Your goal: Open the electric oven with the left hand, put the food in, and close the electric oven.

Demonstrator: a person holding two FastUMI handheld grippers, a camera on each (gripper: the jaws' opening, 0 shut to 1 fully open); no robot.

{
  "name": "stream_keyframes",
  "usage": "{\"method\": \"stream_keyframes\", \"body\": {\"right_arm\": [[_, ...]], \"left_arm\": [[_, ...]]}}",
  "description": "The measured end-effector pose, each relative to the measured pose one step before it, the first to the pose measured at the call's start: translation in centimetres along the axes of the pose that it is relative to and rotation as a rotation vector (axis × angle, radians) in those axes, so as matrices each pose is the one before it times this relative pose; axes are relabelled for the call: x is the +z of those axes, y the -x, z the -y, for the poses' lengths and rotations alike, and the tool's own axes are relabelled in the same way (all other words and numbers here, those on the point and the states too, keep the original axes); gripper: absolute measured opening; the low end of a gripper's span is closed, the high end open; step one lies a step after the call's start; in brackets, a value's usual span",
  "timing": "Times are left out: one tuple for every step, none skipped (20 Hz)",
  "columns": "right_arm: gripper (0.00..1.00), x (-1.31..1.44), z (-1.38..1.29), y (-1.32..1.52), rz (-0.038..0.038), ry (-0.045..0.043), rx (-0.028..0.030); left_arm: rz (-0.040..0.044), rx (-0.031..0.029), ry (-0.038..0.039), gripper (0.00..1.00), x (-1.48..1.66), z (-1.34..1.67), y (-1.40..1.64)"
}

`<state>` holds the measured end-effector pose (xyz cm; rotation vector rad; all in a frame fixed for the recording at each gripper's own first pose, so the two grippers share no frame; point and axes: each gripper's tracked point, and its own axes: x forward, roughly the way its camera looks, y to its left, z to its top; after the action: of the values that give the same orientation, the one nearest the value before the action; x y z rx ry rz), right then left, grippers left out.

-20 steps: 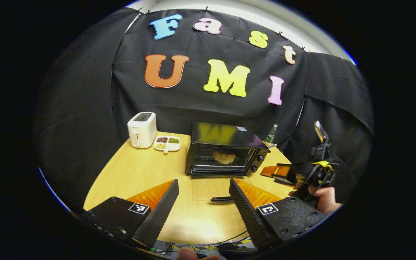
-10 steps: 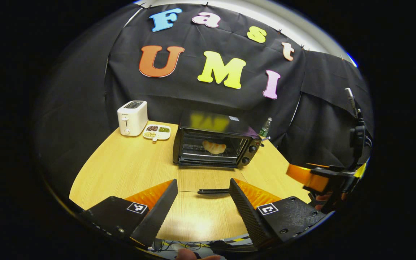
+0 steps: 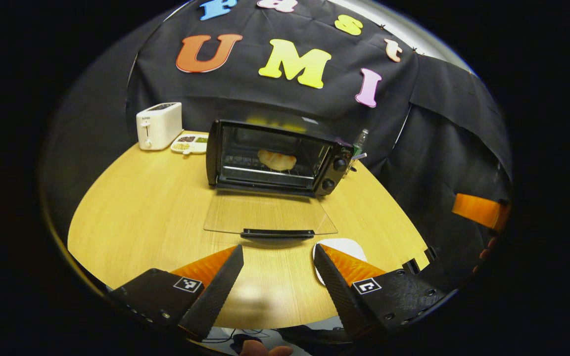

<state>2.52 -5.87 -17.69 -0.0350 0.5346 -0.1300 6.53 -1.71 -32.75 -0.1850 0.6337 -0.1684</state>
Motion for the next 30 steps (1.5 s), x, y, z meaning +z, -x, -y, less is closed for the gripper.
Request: {"method": "stream_keyframes", "body": {"right_arm": [[0.98,-0.156,0.896,0.201,-0.00359,-0.00169,-0.01574],[0.97,-0.177,0.791,0.018,-0.00670,-0.00056,-0.01580],[0.97,-0.375,0.994,0.107,-0.00879,-0.00213,-0.01492],[0.98,-0.349,0.619,0.041,-0.01319,-0.00155,-0.00900],[0.98,-0.544,0.469,-0.414,-0.01281,0.00048,-0.00829],[0.97,-0.368,0.531,-0.243,-0.01237,0.00252,-0.01293],[0.98,-0.307,0.480,-0.261,-0.01193,0.00018,-0.00843],[0.98,-0.292,0.169,-0.257,-0.00953,-0.00215,-0.00336],[0.98,-0.268,0.066,-0.257,-0.01057,-0.00330,0.00172],[0.98,-0.183,-0.165,-0.270,-0.00937,-0.00055,0.00830],[0.98,-0.191,-0.134,-0.304,-0.00835,0.00299,0.00635],[0.98,-0.330,-0.109,-0.400,-0.01287,0.00454,0.00519],[0.98,-0.056,-0.365,-0.194,-0.00728,0.00079,0.01023],[0.98,0.058,-0.342,-0.211,-0.00233,0.00259,0.00828],[0.98,0.203,-0.074,-0.263,0.00031,0.00500,0.00471],[0.98,0.060,-0.066,-0.164,0.00138,0.00278,0.00595],[0.98,0.095,-0.016,-0.206,-0.00123,-0.00263,0.00338],[0.99,0.022,0.100,-0.198,0.00000,-0.00674,-0.00023],[0.98,0.118,0.101,-0.147,-0.00119,-0.00858,-0.00220],[0.98,0.130,0.211,-0.136,0.00145,-0.00839,-0.00266],[0.98,0.266,0.140,-0.070,0.00414,-0.00917,-0.00369],[0.98,0.167,0.085,0.055,0.00647,-0.00852,-0.00297],[0.98,0.265,0.054,-0.070,0.00650,-0.00730,-0.00257],[0.98,0.130,0.006,0.035,0.00592,-0.00747,-0.00147],[0.98,0.142,-0.159,0.038,0.00106,-0.00257,0.00132],[0.98,0.182,-0.034,0.029,0.00626,-0.00106,-0.00143],[0.98,0.375,0.118,0.116,0.01318,-0.00493,-0.00356],[0.98,0.399,-0.077,0.101,0.01117,-0.00821,-0.00329],[0.98,0.151,0.046,-0.082,0.00615,-0.01056,-0.00076],[0.98,0.118,-0.059,0.067,0.00248,-0.01021,0.00021]], "left_arm": [[-0.01260,0.00786,0.00187,0.95,-0.627,0.021,-1.493],[-0.01801,0.00555,-0.00087,0.94,-0.773,0.080,-1.274],[-0.01515,0.00201,-0.00056,0.95,-0.671,0.046,-1.205],[-0.00855,0.00160,-0.00148,0.95,-0.335,-0.005,-1.030],[-0.00678,0.00196,-0.00273,0.95,-0.226,-0.158,-1.073],[-0.00889,-0.00116,-0.00043,0.95,-0.330,0.048,-0.990],[-0.00694,0.00119,-0.00459,0.95,-0.362,-0.028,-0.934],[-0.01058,0.00298,-0.00361,0.95,-0.343,-0.102,-0.808],[-0.00944,0.00288,-0.00385,0.95,-0.254,-0.017,-0.668],[-0.00754,0.00312,-0.00505,0.95,-0.160,-0.114,-0.512],[-0.00336,0.00765,-0.00636,0.95,-0.107,-0.011,-0.410],[-0.00201,0.00930,-0.01512,0.94,-0.199,-0.029,-0.320],[-0.00428,0.01066,-0.00842,0.95,-0.084,-0.180,-0.443],[-0.00853,0.00729,-0.00196,0.95,-0.143,-0.086,-0.423],[-0.01018,0.00608,-0.00300,0.95,-0.125,-0.009,-0.313],[-0.00243,0.01328,-0.00629,0.95,0.110,-0.237,-0.255],[0.00341,0.00979,-0.01140,0.95,0.280,-0.204,-0.249],[-0.00026,0.00637,-0.01388,0.95,0.186,-0.114,-0.328],[-0.00703,-0.00123,-0.00773,0.94,0.062,0.066,-0.146],[0.00049,-0.00487,-0.00913,0.95,0.298,0.051,-0.002],[0.00193,-0.00481,-0.00637,0.82,0.257,0.133,-0.028],[0.00932,-0.00421,-0.00730,0.82,0.585,0.158,0.276],[0.01319,-0.00194,-0.00918,0.95,0.755,0.046,0.340],[0.02158,0.00192,-0.01305,0.82,1.295,-0.139,0.323],[0.02995,0.00272,-0.01396,0.95,1.572,-0.230,0.131],[0.02898,0.00248,-0.00950,0.96,1.707,-0.248,0.095],[0.02509,-0.00261,-0.00214,0.98,1.617,-0.152,0.087],[0.02189,-0.00096,0.00084,0.97,1.567,-0.125,-0.036],[0.01920,-0.00313,-0.00138,0.95,1.368,-0.121,-0.081],[0.01681,-0.00227,-0.00444,0.95,1.241,-0.069,-0.202]]}}
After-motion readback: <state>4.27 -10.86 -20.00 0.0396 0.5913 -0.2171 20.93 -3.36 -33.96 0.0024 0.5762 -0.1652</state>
